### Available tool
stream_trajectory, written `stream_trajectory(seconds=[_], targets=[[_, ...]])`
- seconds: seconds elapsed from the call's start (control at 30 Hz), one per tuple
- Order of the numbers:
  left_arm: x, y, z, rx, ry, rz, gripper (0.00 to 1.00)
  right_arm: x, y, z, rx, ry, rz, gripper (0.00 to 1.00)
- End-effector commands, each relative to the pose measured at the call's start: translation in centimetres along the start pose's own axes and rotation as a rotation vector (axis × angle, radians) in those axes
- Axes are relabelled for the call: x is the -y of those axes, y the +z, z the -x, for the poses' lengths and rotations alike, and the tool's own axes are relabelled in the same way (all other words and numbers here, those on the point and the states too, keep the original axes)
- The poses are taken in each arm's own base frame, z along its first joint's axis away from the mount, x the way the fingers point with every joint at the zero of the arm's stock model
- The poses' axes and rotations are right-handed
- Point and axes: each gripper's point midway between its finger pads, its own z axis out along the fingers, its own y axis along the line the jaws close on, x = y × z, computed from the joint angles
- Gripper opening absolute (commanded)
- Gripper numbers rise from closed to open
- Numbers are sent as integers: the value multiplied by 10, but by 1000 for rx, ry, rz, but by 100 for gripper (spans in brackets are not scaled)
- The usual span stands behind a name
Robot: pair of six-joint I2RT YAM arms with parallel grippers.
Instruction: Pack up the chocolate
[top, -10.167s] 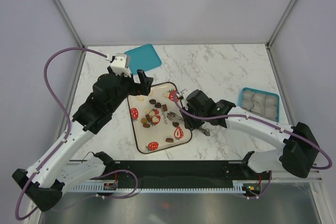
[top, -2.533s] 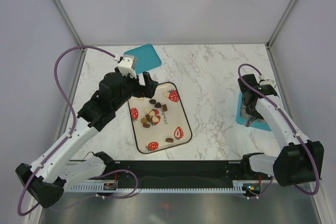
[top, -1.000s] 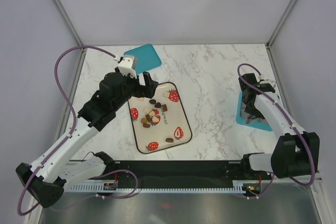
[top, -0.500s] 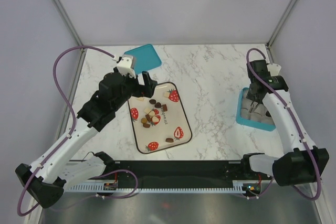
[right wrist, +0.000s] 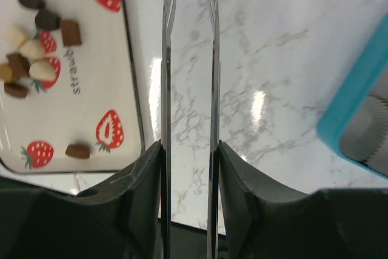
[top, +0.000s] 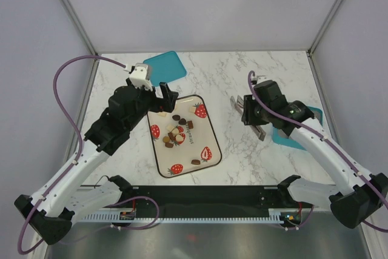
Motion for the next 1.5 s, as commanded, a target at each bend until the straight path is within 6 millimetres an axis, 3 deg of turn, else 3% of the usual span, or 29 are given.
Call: stream_trajectory(seconds=[0.0, 0.17, 0.3, 0.53, 0.77, 1.47], targets=[[-7, -7, 17, 60, 26, 40, 100, -53, 8, -17, -21, -75, 191, 47], [-15, -12, 22, 82, 34, 79, 100, -109, 16, -71, -132, -234, 311, 48], [-21, -14, 24, 93, 36, 108, 100, -133, 22, -104, -193, -335, 323, 49], [-21, -13, 23, 89, 37, 109, 100, -157, 12, -126, -226, -399, 366, 50], [-20, -14, 24, 94, 33, 103, 100, -156, -2, -159, -282, -464, 429, 53], [-19, -10, 20, 78, 38, 103, 100, -135, -16, -190, -340, -508, 429, 54]])
